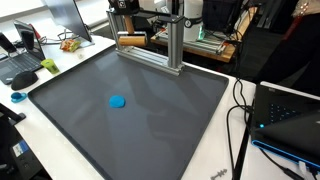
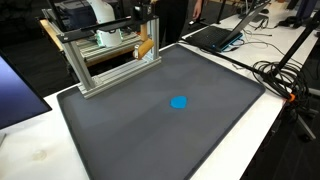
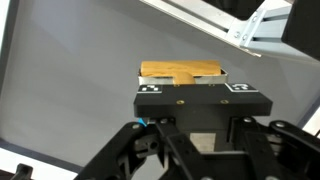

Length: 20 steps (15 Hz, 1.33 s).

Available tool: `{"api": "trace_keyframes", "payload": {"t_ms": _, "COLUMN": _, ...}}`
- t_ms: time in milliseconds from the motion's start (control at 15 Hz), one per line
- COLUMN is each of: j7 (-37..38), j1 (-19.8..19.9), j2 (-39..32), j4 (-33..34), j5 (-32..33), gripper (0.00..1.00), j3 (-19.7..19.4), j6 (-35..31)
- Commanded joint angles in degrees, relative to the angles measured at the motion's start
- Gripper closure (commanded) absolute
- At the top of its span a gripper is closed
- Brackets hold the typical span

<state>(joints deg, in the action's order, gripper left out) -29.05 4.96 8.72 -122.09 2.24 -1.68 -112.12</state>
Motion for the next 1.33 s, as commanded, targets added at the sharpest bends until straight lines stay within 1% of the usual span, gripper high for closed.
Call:
{"api": "trace_keyframes", "payload": {"t_ms": 0, "j7": 4.06, "j1": -1.07, "j2": 7.55, "j4": -6.58, "j5": -0.65, "gripper": 0.78, "j3": -1.48, "j6": -1.19}}
{"api": "trace_keyframes", "payload": {"t_ms": 333, "j7": 9.37, "j1": -2.16, "j2": 13.67, "j4": -14.25, "j5": -2.42, "gripper": 0.78, "j3": -1.43, "j6": -4.84}}
{"api": "trace_keyframes", "payload": {"t_ms": 533, "j7": 13.1, "j1": -3.07, "j2": 16.0, "j4": -17.67, "j5": -2.57, "gripper": 0.78, "j3": -1.09, "j6": -6.91}}
{"api": "trace_keyframes", "payload": {"t_ms": 733, "j7": 16.43, "j1": -3.7, "j2": 17.6, "j4": -20.11, "j5": -1.88, "gripper": 0.78, "j3": -0.65, "j6": -7.54}}
{"api": "trace_keyframes", "payload": {"t_ms": 1267, "j7": 17.68, "j1": -4.27, "j2": 21.79, "j4": -24.98, "j5": -2.42, "gripper": 0.78, "j3": -1.32, "j6": -6.14}}
